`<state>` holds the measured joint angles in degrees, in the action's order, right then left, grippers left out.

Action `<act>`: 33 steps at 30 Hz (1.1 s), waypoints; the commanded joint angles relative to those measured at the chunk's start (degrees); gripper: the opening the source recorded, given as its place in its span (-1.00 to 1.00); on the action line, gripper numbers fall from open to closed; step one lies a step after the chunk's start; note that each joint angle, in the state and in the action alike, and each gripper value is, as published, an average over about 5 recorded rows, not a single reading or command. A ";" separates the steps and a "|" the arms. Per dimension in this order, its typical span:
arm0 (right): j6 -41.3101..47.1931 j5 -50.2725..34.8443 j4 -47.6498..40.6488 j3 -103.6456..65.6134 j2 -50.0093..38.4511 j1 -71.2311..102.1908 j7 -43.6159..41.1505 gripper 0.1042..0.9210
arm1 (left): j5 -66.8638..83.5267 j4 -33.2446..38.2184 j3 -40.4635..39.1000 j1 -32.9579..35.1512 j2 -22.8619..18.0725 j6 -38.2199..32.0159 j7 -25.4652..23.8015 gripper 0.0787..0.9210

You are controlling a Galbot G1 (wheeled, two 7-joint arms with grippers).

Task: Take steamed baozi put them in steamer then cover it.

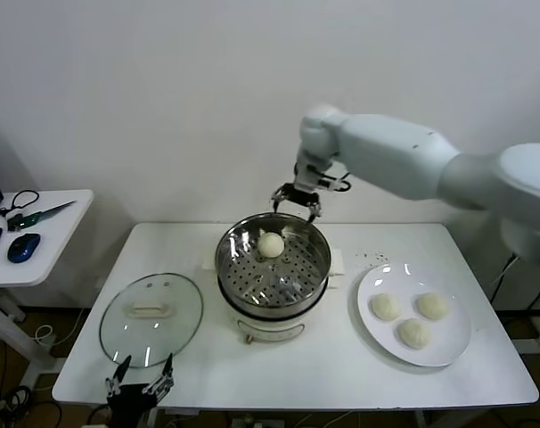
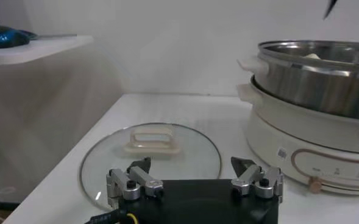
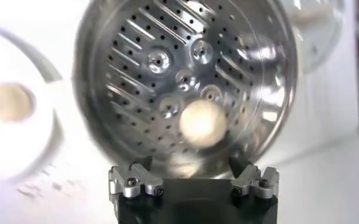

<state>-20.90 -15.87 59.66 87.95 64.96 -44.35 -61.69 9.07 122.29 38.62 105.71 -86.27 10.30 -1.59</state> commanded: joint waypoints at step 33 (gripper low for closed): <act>39.63 -7.58 11.03 -3.01 -23.89 25.36 14.77 0.76 | 0.69 0.43 0.63 0.57 -1.12 -0.37 -0.01 0.77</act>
<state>16.47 -25.46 71.83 89.32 41.98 -25.13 -47.87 9.74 122.75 39.24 106.30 -87.41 9.95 -1.58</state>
